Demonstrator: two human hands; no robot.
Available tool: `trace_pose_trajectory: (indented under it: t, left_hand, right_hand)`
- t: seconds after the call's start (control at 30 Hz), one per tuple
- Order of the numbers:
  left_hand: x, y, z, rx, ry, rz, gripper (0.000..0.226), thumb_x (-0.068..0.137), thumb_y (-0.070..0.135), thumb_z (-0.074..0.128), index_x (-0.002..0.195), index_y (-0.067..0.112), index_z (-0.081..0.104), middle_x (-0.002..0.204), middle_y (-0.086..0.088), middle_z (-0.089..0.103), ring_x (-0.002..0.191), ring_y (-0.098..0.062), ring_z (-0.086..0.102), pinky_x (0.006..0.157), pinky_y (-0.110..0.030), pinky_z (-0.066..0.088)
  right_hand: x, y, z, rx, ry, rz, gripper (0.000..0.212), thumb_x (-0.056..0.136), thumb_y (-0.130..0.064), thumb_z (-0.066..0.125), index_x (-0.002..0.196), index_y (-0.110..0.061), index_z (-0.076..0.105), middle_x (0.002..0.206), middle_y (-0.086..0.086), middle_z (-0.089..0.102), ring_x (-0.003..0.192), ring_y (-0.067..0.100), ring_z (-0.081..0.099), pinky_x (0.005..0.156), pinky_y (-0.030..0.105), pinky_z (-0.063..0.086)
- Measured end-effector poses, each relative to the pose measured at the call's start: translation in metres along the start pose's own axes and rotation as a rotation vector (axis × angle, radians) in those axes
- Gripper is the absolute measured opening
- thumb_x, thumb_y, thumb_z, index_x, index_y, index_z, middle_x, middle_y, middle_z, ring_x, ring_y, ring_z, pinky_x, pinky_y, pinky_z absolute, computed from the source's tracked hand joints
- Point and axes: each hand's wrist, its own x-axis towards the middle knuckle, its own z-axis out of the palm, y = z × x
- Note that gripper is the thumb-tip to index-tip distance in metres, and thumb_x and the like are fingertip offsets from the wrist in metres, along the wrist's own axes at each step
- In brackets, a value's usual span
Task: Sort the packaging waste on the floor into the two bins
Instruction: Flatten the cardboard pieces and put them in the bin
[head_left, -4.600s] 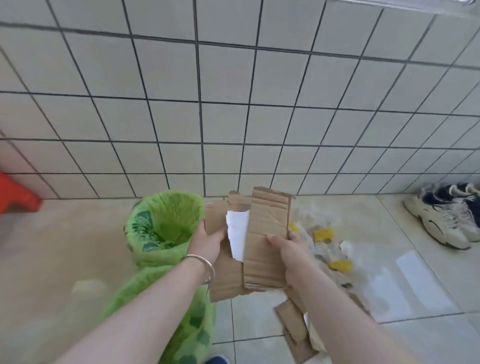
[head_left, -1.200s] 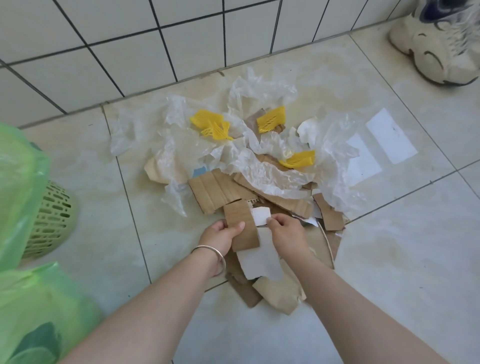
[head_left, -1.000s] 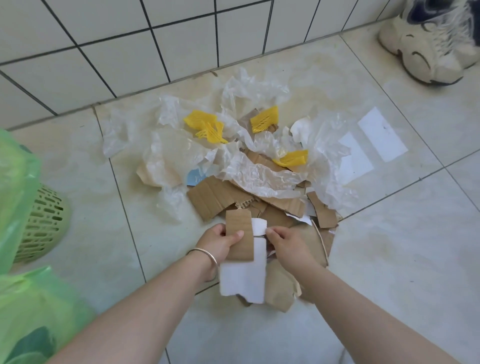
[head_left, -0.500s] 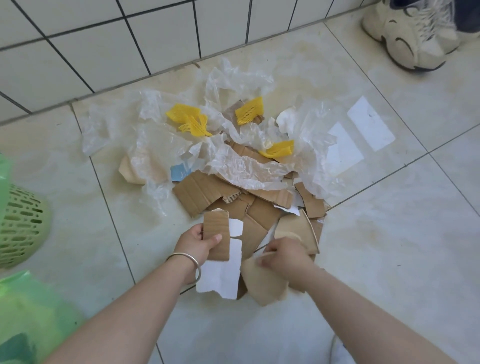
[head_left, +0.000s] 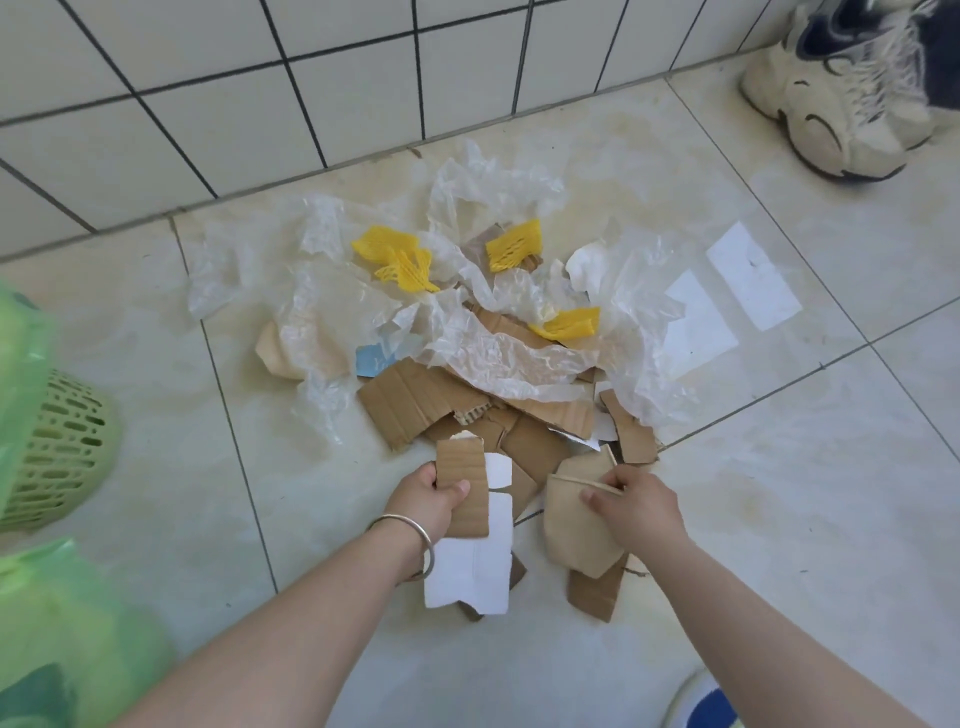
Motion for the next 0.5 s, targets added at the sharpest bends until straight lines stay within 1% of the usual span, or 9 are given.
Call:
trace_pose_trajectory:
  t: [0.07, 0.13, 0.2, 0.23, 0.33, 0.4, 0.43, 0.5]
  left_hand:
    - [-0.006, 0.012, -0.011, -0.002, 0.004, 0.031, 0.009, 0.089, 0.015, 0.058, 0.092, 0.023, 0.06, 0.109, -0.01, 0.069, 0.102, -0.031, 0.065, 0.096, -0.047, 0.05]
    - [-0.015, 0.026, -0.024, -0.031, 0.022, 0.063, 0.009, 0.089, 0.013, 0.059, 0.095, 0.021, 0.06, 0.108, -0.011, 0.069, 0.102, -0.031, 0.065, 0.096, -0.045, 0.05]
    - [-0.027, 0.041, -0.039, -0.042, 0.041, 0.108, 0.009, 0.089, 0.014, 0.059, 0.097, 0.018, 0.061, 0.105, -0.01, 0.069, 0.1, -0.029, 0.066, 0.094, -0.038, 0.051]
    - [-0.033, 0.05, -0.048, -0.046, 0.049, 0.142, 0.011, 0.09, 0.014, 0.058, 0.1, 0.017, 0.061, 0.104, -0.008, 0.069, 0.097, -0.027, 0.065, 0.09, -0.034, 0.051]
    - [-0.058, 0.077, -0.08, -0.105, 0.074, 0.241, 0.018, 0.091, 0.015, 0.057, 0.108, 0.014, 0.062, 0.098, -0.004, 0.066, 0.09, -0.02, 0.06, 0.07, -0.023, 0.045]
    - [-0.081, 0.091, -0.107, -0.159, 0.115, 0.3, 0.02, 0.091, 0.013, 0.057, 0.11, 0.012, 0.062, 0.097, -0.004, 0.066, 0.089, -0.019, 0.059, 0.066, -0.018, 0.043]
    - [-0.093, 0.095, -0.123, -0.186, 0.142, 0.322, 0.02, 0.091, 0.013, 0.057, 0.11, 0.012, 0.062, 0.097, -0.004, 0.066, 0.088, -0.019, 0.059, 0.064, -0.018, 0.043]
    - [-0.119, 0.099, -0.155, -0.245, 0.194, 0.356, 0.018, 0.09, 0.014, 0.057, 0.108, 0.014, 0.063, 0.097, -0.004, 0.066, 0.087, -0.019, 0.059, 0.059, -0.02, 0.04]
  right_hand:
    - [-0.009, -0.018, -0.011, 0.045, -0.055, -0.06, 0.017, 0.083, -0.027, 0.065, 0.077, -0.014, 0.058, 0.079, -0.001, 0.056, 0.079, 0.02, 0.052, 0.061, 0.028, 0.039]
    - [-0.023, -0.046, -0.024, 0.093, -0.085, -0.138, 0.018, 0.083, -0.026, 0.067, 0.074, -0.014, 0.058, 0.079, -0.001, 0.057, 0.074, 0.016, 0.053, 0.059, 0.027, 0.04]
    - [-0.04, -0.08, -0.034, 0.152, -0.136, -0.214, 0.018, 0.083, -0.026, 0.068, 0.073, -0.015, 0.059, 0.079, -0.001, 0.06, 0.072, 0.015, 0.055, 0.058, 0.025, 0.04]
    - [-0.05, -0.098, -0.038, 0.182, -0.161, -0.25, 0.018, 0.083, -0.025, 0.068, 0.073, -0.014, 0.058, 0.076, -0.001, 0.06, 0.07, 0.015, 0.055, 0.057, 0.025, 0.04]
    - [-0.082, -0.149, -0.041, 0.245, -0.218, -0.346, 0.018, 0.083, -0.027, 0.068, 0.073, -0.016, 0.059, 0.07, -0.004, 0.059, 0.062, 0.012, 0.053, 0.053, 0.021, 0.039]
    - [-0.106, -0.181, -0.035, 0.288, -0.237, -0.39, 0.017, 0.083, -0.027, 0.068, 0.073, -0.017, 0.058, 0.071, -0.002, 0.059, 0.061, 0.012, 0.052, 0.049, 0.016, 0.041]
    - [-0.119, -0.198, -0.03, 0.294, -0.237, -0.407, 0.017, 0.083, -0.026, 0.068, 0.074, -0.016, 0.059, 0.073, -0.001, 0.059, 0.063, 0.013, 0.053, 0.05, 0.016, 0.041]
    - [-0.143, -0.229, -0.017, 0.293, -0.245, -0.447, 0.017, 0.082, -0.027, 0.069, 0.072, -0.017, 0.06, 0.076, 0.001, 0.062, 0.07, 0.017, 0.056, 0.06, 0.024, 0.045]
